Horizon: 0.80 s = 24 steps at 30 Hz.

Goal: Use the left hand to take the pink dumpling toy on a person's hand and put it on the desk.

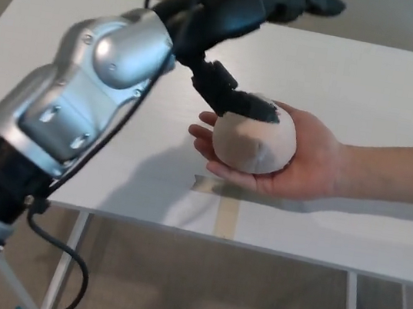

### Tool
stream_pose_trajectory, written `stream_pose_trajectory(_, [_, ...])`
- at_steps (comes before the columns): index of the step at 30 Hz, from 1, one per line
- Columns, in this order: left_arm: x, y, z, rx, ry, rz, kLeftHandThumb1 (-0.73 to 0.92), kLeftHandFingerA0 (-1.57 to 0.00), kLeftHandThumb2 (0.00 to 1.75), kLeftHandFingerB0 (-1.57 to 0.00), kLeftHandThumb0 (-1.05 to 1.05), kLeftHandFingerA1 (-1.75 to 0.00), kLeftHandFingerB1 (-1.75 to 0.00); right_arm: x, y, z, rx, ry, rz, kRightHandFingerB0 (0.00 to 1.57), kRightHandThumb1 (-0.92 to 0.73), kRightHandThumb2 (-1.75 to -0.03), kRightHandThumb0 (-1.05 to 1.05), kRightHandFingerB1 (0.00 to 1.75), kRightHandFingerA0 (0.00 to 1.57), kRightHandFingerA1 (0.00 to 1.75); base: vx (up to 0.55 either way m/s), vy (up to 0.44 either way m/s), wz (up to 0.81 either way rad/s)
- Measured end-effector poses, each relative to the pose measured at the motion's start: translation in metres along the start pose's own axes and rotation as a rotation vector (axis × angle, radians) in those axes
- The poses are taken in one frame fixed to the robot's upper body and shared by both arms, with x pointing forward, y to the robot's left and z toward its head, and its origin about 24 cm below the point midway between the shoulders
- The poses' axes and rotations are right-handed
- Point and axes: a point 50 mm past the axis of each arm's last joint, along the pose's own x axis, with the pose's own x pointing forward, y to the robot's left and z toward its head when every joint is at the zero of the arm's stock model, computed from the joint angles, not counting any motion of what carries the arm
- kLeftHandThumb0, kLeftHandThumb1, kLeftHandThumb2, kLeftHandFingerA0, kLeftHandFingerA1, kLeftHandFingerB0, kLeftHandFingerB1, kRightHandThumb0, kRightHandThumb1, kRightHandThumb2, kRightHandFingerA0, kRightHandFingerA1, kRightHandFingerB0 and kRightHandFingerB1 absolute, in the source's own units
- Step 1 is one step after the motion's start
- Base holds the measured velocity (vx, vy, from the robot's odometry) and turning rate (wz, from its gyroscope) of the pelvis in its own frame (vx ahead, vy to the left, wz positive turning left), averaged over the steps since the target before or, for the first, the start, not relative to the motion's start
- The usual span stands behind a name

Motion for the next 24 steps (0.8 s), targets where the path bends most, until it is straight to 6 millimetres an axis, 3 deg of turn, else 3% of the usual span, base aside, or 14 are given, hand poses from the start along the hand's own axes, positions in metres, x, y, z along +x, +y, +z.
stream_pose_trajectory(1, [0.002,-0.002,-0.001,0.01,0.013,-0.009,0.47,-0.19,0.55,-0.16,-0.63,-0.3,-0.28,0.0,0.0,0.0,0.0,0.0,0.0,0.51,-0.65,-0.59,-0.22,0.42,0.58,0.44,0.0,0.0,0.0])
stream_pose_trajectory(2, [0.004,-0.004,-0.003,0.022,0.028,-0.02,0.2,0.0,0.82,0.0,-0.33,-0.48,-0.47,0.0,0.0,0.0,0.0,0.0,0.0,0.51,-0.65,-0.59,-0.22,0.42,0.58,0.44,0.0,0.0,0.0])
stream_pose_trajectory(12, [0.016,-0.033,-0.02,0.198,0.178,-0.141,0.19,0.0,0.82,0.0,-0.34,-0.49,-0.47,0.0,0.001,0.001,0.001,-0.003,0.003,0.56,-0.64,-0.59,-0.22,0.44,0.58,0.44,0.0,0.0,0.0])
stream_pose_trajectory(24, [0.024,-0.053,-0.015,0.314,0.219,-0.206,0.16,0.0,0.81,0.0,-0.34,-0.49,-0.47,0.0,0.002,0.004,0.004,-0.011,0.006,0.56,-0.64,-0.59,-0.21,0.44,0.57,0.44,0.0,0.0,0.0])
